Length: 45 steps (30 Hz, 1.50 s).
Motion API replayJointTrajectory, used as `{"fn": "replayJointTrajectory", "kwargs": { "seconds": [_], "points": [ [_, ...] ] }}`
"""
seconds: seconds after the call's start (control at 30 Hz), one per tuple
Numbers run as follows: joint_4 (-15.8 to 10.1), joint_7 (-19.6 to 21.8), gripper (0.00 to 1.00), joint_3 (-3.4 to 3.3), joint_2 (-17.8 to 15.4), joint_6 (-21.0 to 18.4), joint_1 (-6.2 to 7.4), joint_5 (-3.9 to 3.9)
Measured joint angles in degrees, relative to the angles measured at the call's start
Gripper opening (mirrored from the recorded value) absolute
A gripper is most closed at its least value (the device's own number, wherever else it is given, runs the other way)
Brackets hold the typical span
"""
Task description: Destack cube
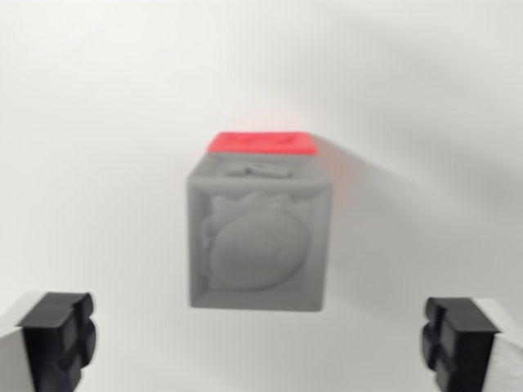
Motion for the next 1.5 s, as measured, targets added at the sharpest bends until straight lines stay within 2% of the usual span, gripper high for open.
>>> {"fn": "replayJointTrajectory", "kwargs": {
  "seconds": [0.1,0.5,0.77,0.97,1.0,1.5],
  "points": [
    [-0.59,-0.8,1.0,0.0,0.87,1.71,-0.12,0.13],
    [-0.5,-1.38,1.0,0.09,8.63,9.17,-0.12,0.7],
    [-0.11,-1.55,1.0,0.24,12.07,12.17,-0.21,0.92],
    [0.07,-1.59,1.0,0.37,13.13,13.17,-0.33,0.96],
    [0.07,-1.59,0.0,0.39,13.17,13.22,-0.36,0.97],
    [0.1,-1.61,0.0,0.4,13.17,13.26,-0.39,0.97]
  ]
}}
